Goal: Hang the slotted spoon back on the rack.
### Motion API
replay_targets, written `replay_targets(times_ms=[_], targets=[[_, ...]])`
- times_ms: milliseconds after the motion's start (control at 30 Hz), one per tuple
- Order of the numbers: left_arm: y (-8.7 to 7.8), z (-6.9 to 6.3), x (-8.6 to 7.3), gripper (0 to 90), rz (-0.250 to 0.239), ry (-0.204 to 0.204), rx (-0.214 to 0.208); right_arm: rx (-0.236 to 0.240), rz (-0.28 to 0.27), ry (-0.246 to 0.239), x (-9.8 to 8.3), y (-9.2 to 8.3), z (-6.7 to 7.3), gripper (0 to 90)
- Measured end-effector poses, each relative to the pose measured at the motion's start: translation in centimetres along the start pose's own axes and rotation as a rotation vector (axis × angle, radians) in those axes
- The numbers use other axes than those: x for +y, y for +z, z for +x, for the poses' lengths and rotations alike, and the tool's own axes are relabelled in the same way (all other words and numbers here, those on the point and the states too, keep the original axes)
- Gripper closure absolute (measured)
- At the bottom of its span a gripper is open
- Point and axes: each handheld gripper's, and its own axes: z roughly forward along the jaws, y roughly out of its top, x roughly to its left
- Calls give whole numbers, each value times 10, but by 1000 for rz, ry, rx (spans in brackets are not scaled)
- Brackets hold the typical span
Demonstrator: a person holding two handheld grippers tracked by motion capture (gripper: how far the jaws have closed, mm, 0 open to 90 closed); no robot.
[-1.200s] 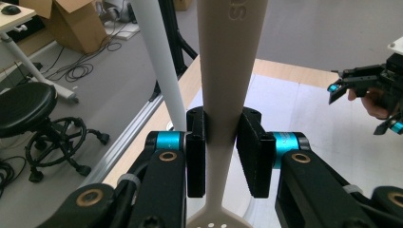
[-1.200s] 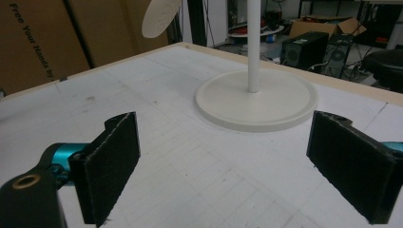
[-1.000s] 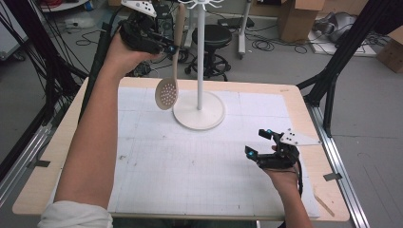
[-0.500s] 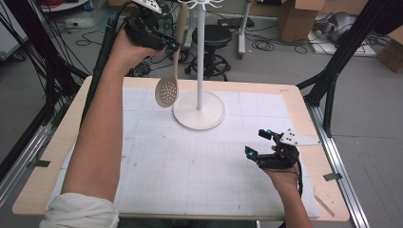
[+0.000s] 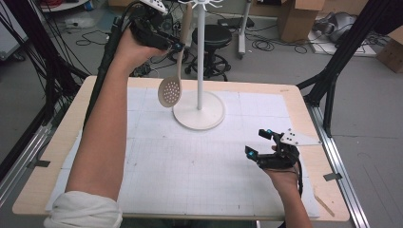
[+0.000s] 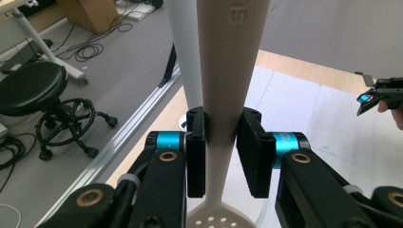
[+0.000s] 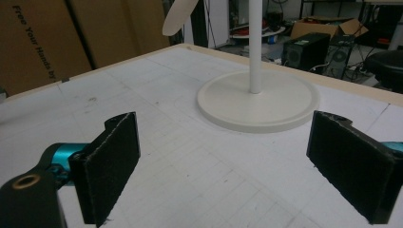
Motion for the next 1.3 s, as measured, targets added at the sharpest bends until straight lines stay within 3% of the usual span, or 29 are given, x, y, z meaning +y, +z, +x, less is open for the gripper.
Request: replay_targets(times_ms=[433, 1067, 1167, 1300], targets=[[10, 7, 1, 740, 44, -30, 40, 4, -6, 2, 0, -1, -1, 98], [14, 16, -2, 735, 24, -62, 45, 1, -8, 5, 0, -1, -1, 98], [12, 15, -2, 666, 30, -63, 79, 1, -7, 4, 0, -1, -2, 98], [3, 14, -3, 594, 26, -65, 82, 4, -8, 2, 0, -1, -1, 98]])
